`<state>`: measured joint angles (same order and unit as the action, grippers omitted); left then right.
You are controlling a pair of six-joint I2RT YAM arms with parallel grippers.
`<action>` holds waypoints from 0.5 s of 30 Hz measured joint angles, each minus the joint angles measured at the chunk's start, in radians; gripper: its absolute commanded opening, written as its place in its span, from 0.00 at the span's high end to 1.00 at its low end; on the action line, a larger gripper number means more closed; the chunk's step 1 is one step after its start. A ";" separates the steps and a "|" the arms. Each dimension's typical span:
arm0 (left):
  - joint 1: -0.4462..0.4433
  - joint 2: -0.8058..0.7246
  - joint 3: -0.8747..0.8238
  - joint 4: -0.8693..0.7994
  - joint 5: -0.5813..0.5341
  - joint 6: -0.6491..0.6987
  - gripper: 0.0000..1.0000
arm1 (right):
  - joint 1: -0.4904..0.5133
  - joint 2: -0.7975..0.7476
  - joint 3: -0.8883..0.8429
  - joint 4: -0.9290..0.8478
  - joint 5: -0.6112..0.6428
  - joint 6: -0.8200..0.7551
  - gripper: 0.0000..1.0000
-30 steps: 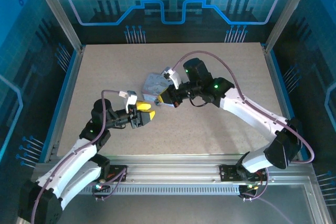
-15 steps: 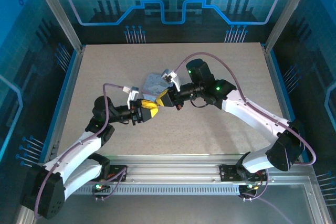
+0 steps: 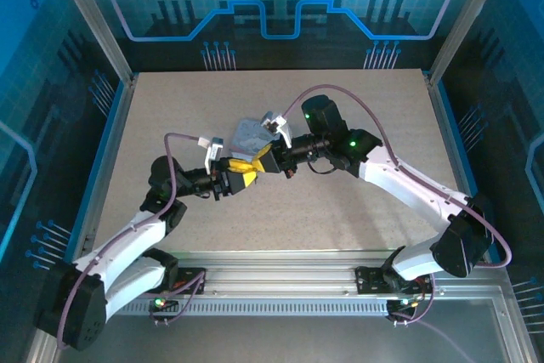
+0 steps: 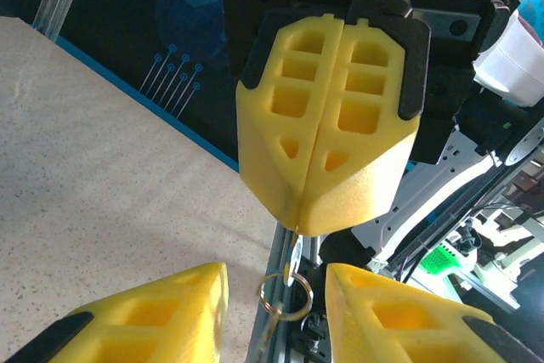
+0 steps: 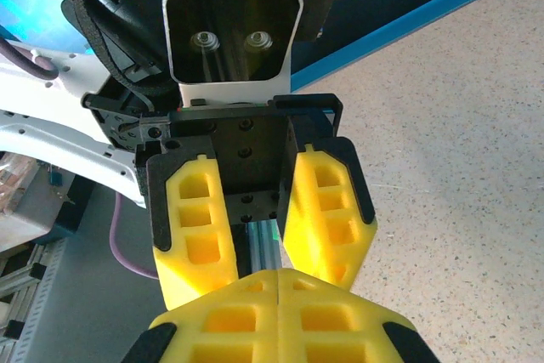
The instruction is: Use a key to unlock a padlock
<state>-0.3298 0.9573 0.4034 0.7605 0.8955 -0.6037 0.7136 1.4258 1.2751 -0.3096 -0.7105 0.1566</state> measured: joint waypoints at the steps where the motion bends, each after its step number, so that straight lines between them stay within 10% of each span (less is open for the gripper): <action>1: 0.000 0.007 0.000 0.012 0.000 -0.008 0.70 | 0.000 0.000 0.000 0.001 0.001 0.000 1.00; 15: 0.000 0.032 0.000 0.069 0.003 -0.052 1.00 | 0.001 0.000 -0.008 0.039 0.030 0.019 0.93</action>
<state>-0.3298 0.9890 0.4034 0.8295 0.8982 -0.6556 0.7143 1.4258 1.2675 -0.2703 -0.6804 0.1753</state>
